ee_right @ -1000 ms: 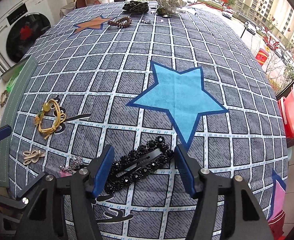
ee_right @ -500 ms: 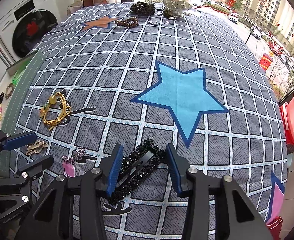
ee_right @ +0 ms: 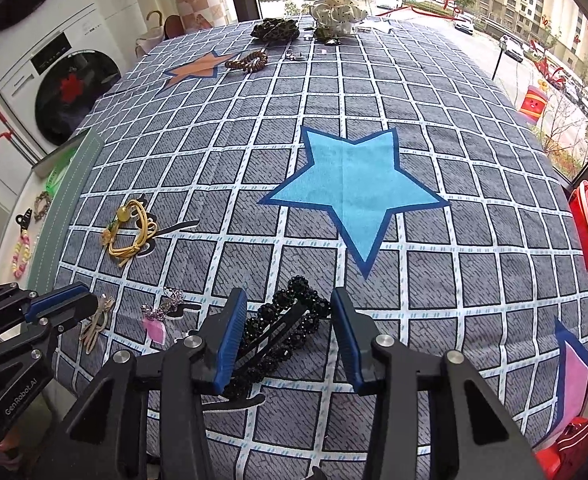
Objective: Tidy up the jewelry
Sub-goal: 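Grasp the black beaded hair clip with the right tool while the left tool approaches the gold hairpin, then grasp the gold leaf hairpin with the left tool while the right tool holds the black clip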
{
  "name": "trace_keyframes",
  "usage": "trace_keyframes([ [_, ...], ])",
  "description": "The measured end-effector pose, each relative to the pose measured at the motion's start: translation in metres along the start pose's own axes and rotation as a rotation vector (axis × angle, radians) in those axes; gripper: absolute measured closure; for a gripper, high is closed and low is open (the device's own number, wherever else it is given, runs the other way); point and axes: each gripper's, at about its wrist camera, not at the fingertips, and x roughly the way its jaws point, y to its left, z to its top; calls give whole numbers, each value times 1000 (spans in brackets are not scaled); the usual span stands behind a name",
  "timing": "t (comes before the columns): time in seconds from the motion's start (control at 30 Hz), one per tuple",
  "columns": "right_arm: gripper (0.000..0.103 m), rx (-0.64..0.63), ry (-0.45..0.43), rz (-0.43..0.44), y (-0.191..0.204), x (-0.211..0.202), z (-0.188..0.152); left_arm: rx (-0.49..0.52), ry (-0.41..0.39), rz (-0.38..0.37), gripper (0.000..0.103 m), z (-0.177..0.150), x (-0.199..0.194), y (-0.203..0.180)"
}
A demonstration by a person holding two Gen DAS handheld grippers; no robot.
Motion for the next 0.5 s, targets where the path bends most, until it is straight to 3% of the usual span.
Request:
trace_keyframes([
  [0.3,56,8,-26,24,-1,-9,1,-21,-42,-3,87,3,-17,8],
  [0.5,56,18,-14,31,-3,-7,1,6,-23,9,87,-3,-13,1],
])
